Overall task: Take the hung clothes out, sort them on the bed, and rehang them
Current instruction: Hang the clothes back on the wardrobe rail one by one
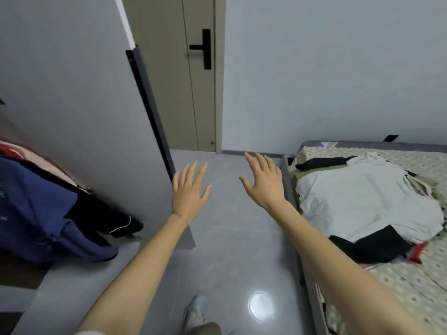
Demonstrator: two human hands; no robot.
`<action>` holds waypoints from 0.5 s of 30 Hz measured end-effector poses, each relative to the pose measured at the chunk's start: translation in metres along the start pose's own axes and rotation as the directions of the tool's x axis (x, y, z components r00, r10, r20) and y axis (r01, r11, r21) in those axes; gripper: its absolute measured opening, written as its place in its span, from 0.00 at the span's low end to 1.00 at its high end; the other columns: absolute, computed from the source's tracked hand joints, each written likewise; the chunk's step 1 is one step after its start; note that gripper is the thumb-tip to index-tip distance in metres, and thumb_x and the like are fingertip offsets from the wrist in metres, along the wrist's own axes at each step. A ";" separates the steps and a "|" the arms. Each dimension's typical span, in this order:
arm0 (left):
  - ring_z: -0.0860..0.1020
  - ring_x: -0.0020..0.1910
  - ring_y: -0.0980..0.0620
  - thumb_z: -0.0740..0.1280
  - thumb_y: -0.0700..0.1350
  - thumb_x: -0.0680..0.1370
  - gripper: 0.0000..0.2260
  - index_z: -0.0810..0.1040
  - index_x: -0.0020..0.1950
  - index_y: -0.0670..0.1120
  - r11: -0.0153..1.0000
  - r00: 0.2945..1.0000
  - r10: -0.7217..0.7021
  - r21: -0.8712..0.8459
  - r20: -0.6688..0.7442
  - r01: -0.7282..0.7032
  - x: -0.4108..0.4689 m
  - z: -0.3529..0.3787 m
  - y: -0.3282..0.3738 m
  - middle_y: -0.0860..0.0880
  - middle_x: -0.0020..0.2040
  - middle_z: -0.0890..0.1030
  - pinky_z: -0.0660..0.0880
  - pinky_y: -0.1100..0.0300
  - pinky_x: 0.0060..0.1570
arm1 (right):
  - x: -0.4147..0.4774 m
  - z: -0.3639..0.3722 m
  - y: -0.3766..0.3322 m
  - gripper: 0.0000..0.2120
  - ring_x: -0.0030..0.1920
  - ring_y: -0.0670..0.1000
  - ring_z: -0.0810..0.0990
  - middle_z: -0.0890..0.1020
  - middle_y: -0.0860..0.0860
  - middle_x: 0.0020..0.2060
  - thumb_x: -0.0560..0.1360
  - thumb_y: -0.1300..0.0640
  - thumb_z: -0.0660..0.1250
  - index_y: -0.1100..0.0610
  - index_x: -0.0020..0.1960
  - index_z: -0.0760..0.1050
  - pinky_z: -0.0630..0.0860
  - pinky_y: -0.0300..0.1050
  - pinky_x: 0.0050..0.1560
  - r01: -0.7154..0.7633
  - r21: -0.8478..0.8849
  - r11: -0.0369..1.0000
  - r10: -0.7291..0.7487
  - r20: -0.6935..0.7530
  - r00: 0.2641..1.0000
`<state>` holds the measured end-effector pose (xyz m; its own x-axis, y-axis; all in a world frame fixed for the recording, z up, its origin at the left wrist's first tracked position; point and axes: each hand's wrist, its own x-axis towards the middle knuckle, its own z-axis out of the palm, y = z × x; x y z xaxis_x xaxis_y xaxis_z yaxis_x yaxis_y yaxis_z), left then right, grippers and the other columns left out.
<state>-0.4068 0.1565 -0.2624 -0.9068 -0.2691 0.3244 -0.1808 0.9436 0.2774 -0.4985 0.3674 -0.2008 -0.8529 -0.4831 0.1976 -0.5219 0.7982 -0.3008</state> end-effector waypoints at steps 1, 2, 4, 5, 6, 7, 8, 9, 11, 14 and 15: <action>0.58 0.78 0.43 0.57 0.57 0.81 0.27 0.59 0.80 0.52 0.999 0.999 0.032 -0.011 0.024 -0.031 0.007 0.006 0.014 0.46 0.79 0.62 0.49 0.44 0.76 | -0.004 -0.005 0.017 0.31 0.77 0.59 0.57 0.61 0.55 0.77 0.80 0.43 0.60 0.49 0.79 0.56 0.57 0.57 0.72 -0.042 -0.012 0.999 0.042 -0.004 0.999; 0.57 0.78 0.44 0.57 0.57 0.82 0.27 0.57 0.80 0.53 0.998 0.997 0.064 -0.019 0.047 -0.063 0.015 0.013 0.027 0.46 0.79 0.60 0.47 0.44 0.76 | -0.008 -0.009 0.033 0.32 0.77 0.59 0.57 0.60 0.55 0.77 0.80 0.42 0.60 0.49 0.79 0.55 0.57 0.57 0.73 -0.085 -0.023 0.996 0.085 -0.009 0.996; 0.55 0.79 0.44 0.58 0.56 0.82 0.27 0.56 0.80 0.53 0.993 0.989 0.119 -0.031 0.083 -0.117 0.032 0.027 0.052 0.46 0.80 0.58 0.46 0.43 0.76 | -0.017 -0.018 0.064 0.32 0.77 0.59 0.57 0.60 0.55 0.77 0.79 0.42 0.60 0.49 0.79 0.54 0.57 0.57 0.73 -0.170 -0.035 0.985 0.169 -0.029 0.985; 0.55 0.79 0.44 0.59 0.56 0.82 0.28 0.56 0.80 0.53 0.989 0.985 0.144 -0.043 0.097 -0.140 0.041 0.034 0.066 0.46 0.80 0.58 0.46 0.43 0.76 | -0.021 -0.023 0.080 0.33 0.77 0.59 0.56 0.60 0.55 0.77 0.79 0.42 0.61 0.49 0.79 0.54 0.57 0.56 0.73 -0.209 -0.036 0.977 0.208 -0.039 0.977; 0.55 0.79 0.44 0.60 0.56 0.82 0.28 0.56 0.80 0.53 0.985 0.979 0.169 -0.057 0.110 -0.163 0.051 0.042 0.080 0.46 0.80 0.58 0.45 0.42 0.76 | -0.025 -0.027 0.095 0.33 0.77 0.59 0.56 0.60 0.56 0.77 0.79 0.42 0.61 0.49 0.79 0.54 0.56 0.56 0.74 -0.245 -0.036 0.969 0.244 -0.046 0.969; 0.55 0.79 0.44 0.60 0.56 0.82 0.28 0.57 0.80 0.53 0.979 0.972 0.199 -0.069 0.123 -0.191 0.060 0.050 0.095 0.46 0.80 0.58 0.45 0.42 0.76 | -0.029 -0.031 0.110 0.32 0.77 0.59 0.55 0.60 0.56 0.77 0.79 0.42 0.60 0.49 0.79 0.54 0.55 0.55 0.74 -0.281 -0.037 0.959 0.279 -0.053 0.959; 0.54 0.79 0.45 0.59 0.57 0.82 0.28 0.57 0.80 0.53 0.972 0.964 0.229 -0.078 0.133 -0.220 0.070 0.058 0.109 0.46 0.80 0.58 0.44 0.42 0.76 | -0.032 -0.035 0.126 0.32 0.77 0.60 0.55 0.60 0.56 0.77 0.79 0.43 0.60 0.48 0.79 0.55 0.55 0.55 0.74 -0.318 -0.038 0.947 0.315 -0.064 0.947; 0.55 0.79 0.45 0.58 0.57 0.82 0.27 0.57 0.80 0.52 0.965 0.956 0.259 -0.084 0.140 -0.249 0.079 0.067 0.124 0.46 0.80 0.58 0.43 0.42 0.76 | -0.036 -0.039 0.141 0.32 0.77 0.60 0.55 0.60 0.56 0.77 0.79 0.43 0.60 0.48 0.79 0.55 0.54 0.55 0.74 -0.354 -0.038 0.934 0.351 -0.078 0.933; 0.56 0.79 0.44 0.56 0.59 0.81 0.28 0.58 0.80 0.52 0.948 0.935 0.317 -0.099 0.158 -0.304 0.098 0.085 0.156 0.45 0.80 0.59 0.45 0.41 0.76 | -0.041 -0.046 0.170 0.31 0.77 0.60 0.54 0.59 0.56 0.77 0.79 0.43 0.60 0.48 0.79 0.55 0.54 0.56 0.74 -0.424 -0.045 0.904 0.419 -0.098 0.903; 0.56 0.79 0.44 0.56 0.59 0.81 0.28 0.57 0.80 0.52 0.912 0.895 0.407 -0.143 0.181 -0.385 0.127 0.113 0.206 0.44 0.80 0.59 0.46 0.41 0.76 | -0.045 -0.056 0.214 0.31 0.78 0.60 0.51 0.57 0.56 0.78 0.80 0.43 0.59 0.48 0.79 0.54 0.52 0.56 0.75 -0.521 -0.035 0.853 0.514 -0.118 0.850; 0.56 0.79 0.44 0.56 0.59 0.81 0.29 0.57 0.80 0.52 0.897 0.881 0.437 -0.162 0.183 -0.411 0.138 0.121 0.221 0.44 0.80 0.59 0.45 0.40 0.76 | -0.044 -0.059 0.229 0.31 0.78 0.60 0.51 0.57 0.55 0.78 0.80 0.42 0.58 0.48 0.79 0.53 0.52 0.56 0.75 -0.551 -0.028 0.834 0.543 -0.125 0.830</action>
<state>-0.6184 0.3515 -0.2660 -0.9474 0.2103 0.2411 0.2722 0.9258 0.2622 -0.5794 0.5926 -0.2237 -0.9900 0.0778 0.1175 0.0345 0.9422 -0.3333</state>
